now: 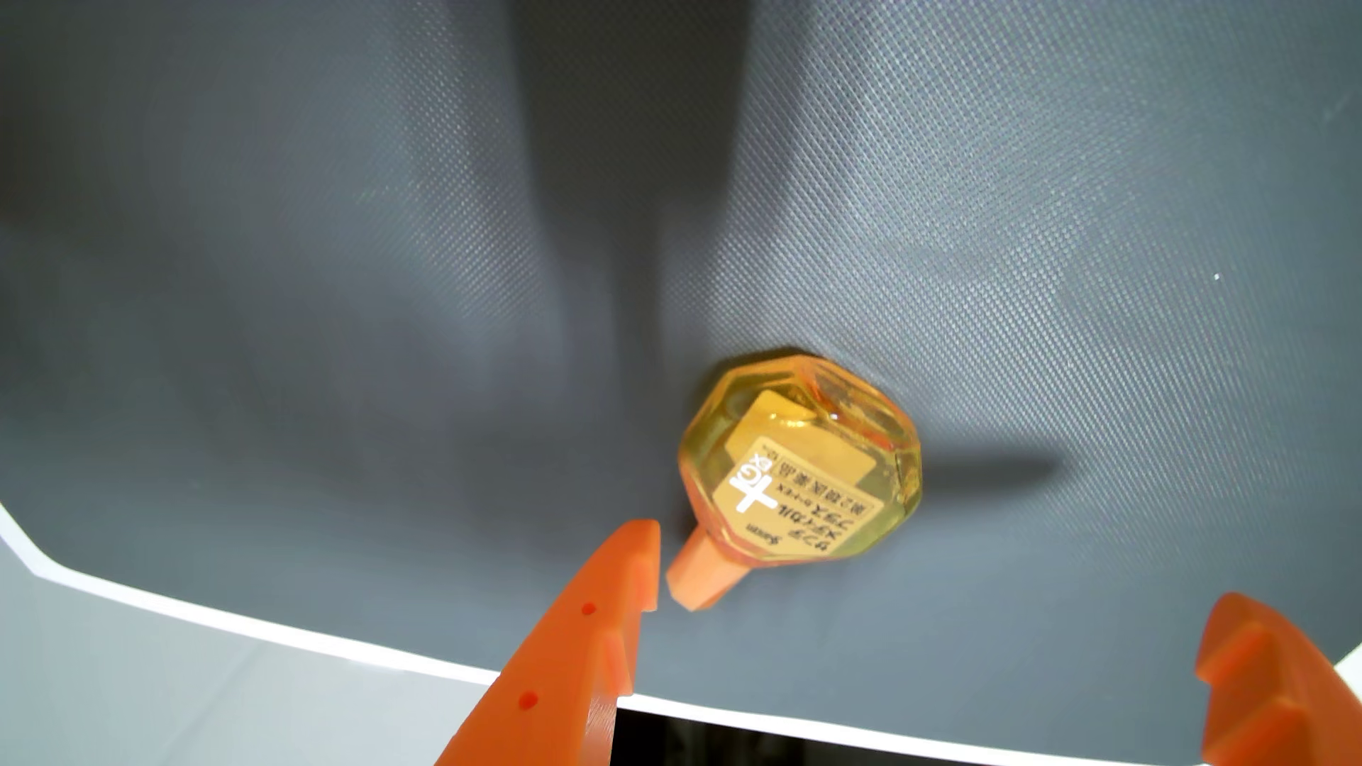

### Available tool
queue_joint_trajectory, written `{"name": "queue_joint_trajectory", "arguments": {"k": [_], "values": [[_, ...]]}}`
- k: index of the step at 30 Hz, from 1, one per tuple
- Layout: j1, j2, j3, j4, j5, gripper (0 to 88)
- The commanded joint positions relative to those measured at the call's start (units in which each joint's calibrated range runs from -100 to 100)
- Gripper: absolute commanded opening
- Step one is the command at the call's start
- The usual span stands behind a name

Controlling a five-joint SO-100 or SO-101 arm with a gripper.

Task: Grab the eyedrops

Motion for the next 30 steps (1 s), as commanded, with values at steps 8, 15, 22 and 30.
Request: {"name": "queue_joint_trajectory", "arguments": {"k": [8, 15, 22, 30], "values": [[0.94, -2.67, 12.99, -8.82, -0.1, 40.2], [1.19, -2.67, 12.72, -10.11, -0.1, 32.7], [1.02, -2.67, 12.36, -10.11, -0.15, 19.3], [1.02, -2.76, 12.36, -10.11, -0.67, 12.6]]}}
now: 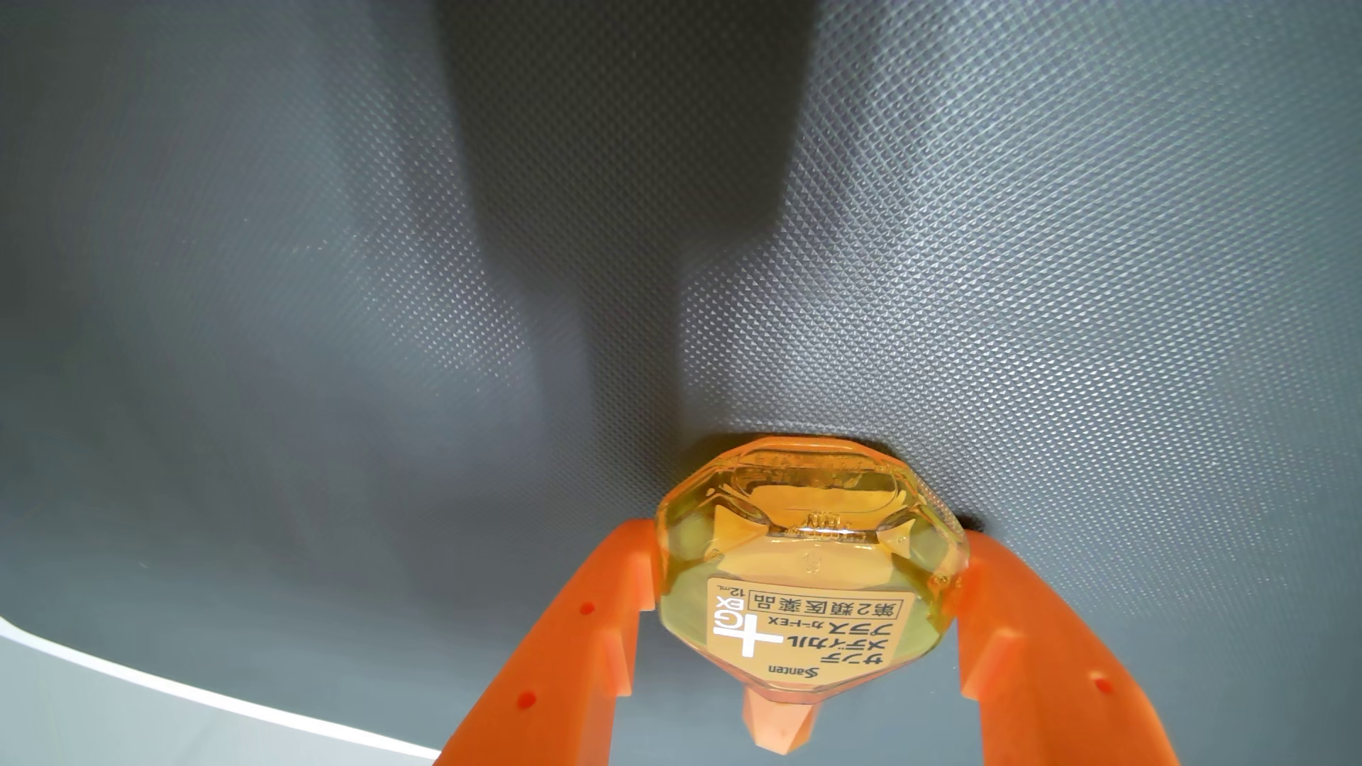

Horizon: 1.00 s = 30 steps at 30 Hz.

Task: Grab the eyedrops

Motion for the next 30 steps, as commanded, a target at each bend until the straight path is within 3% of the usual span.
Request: {"name": "queue_joint_trajectory", "arguments": {"k": [1, 8, 14, 24, 30], "values": [[0.42, -2.0, -0.28, 0.0, -0.94, 10.6], [0.17, -2.76, -0.28, 0.0, -1.2, 0.4], [0.17, -2.84, -2.17, 1.38, -1.46, 0.5], [0.26, -2.84, -18.2, 13.93, -1.04, 0.5], [0.17, -3.18, -23.69, 17.65, -3.13, 0.5]]}}
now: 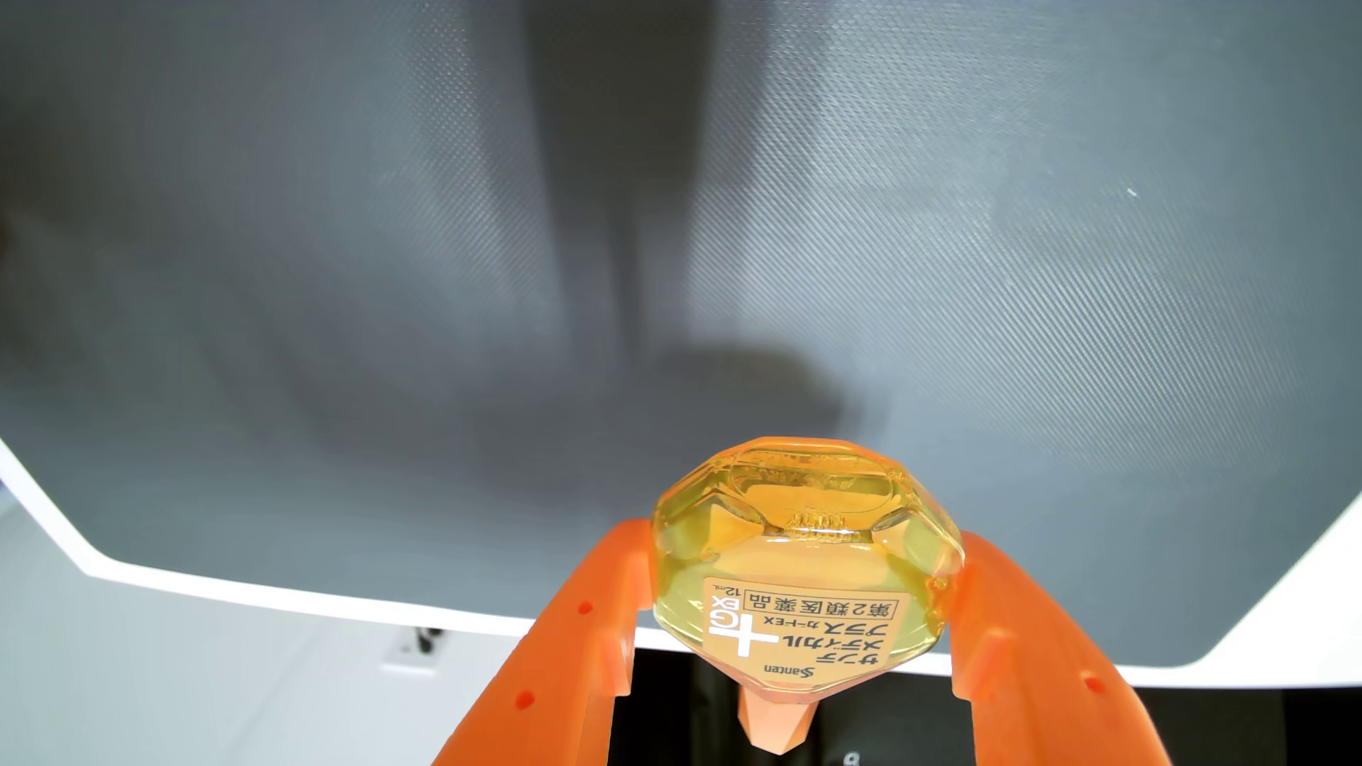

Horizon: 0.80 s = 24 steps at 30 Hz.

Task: Grab the eyedrops

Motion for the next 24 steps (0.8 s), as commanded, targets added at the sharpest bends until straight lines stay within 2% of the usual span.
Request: {"name": "queue_joint_trajectory", "arguments": {"k": [1, 11, 24], "values": [[0.1, -3.69, -5.0, 2.31, -1.83, 0.5], [-1.07, -18.13, -0.5, 1.88, -4.76, 0.5], [-3.48, -18.64, 1.3, -0.55, -5.86, 0.6]]}}
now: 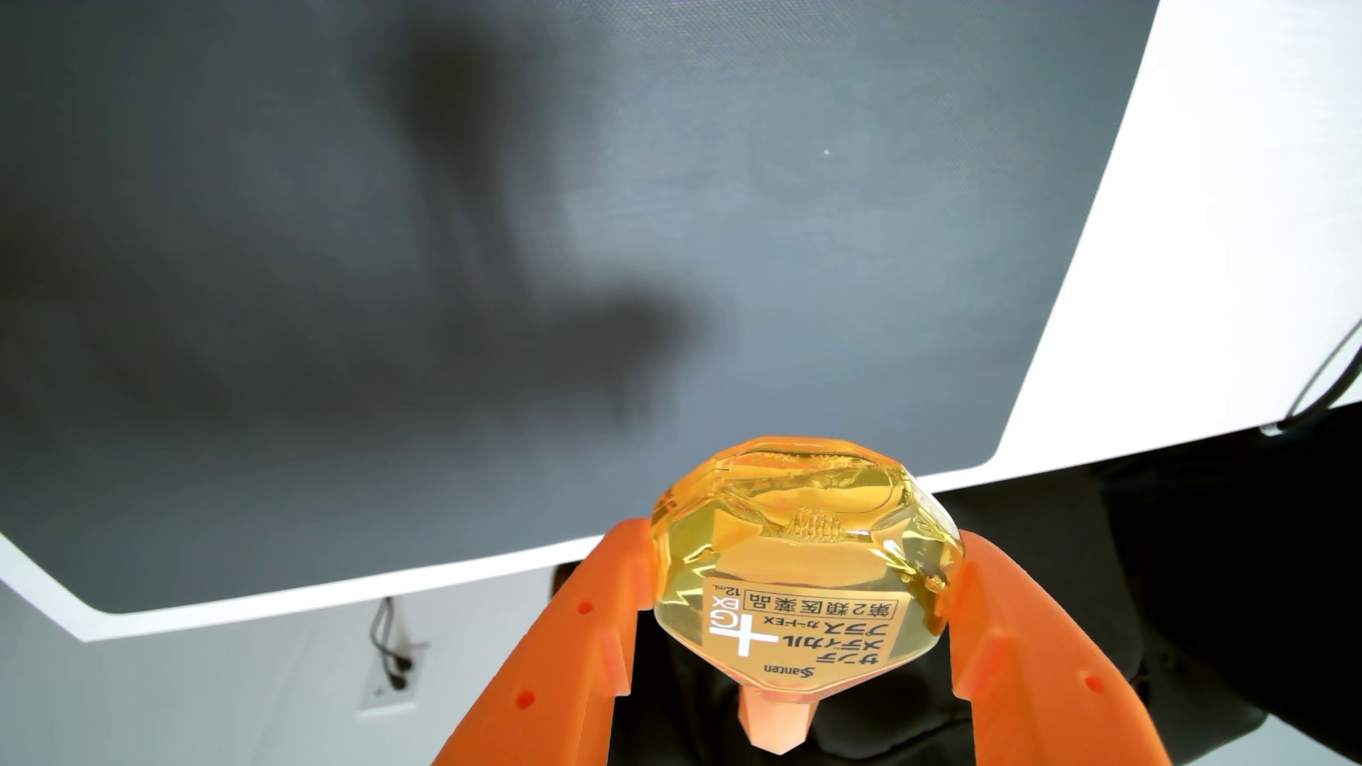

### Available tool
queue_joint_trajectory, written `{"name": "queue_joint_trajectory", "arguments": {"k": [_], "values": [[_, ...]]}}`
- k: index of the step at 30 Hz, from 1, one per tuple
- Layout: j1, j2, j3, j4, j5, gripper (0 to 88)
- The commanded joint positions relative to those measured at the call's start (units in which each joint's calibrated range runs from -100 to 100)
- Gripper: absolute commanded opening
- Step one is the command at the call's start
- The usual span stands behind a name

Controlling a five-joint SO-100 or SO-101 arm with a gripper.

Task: Grab the eyedrops

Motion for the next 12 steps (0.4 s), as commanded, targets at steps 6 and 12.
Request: {"name": "queue_joint_trajectory", "arguments": {"k": [6, 12], "values": [[-0.99, -3.21, -0.59, -0.11, -0.52, 0.6], [-1.08, -3.38, -0.41, 0.06, -0.68, 0.6]]}}
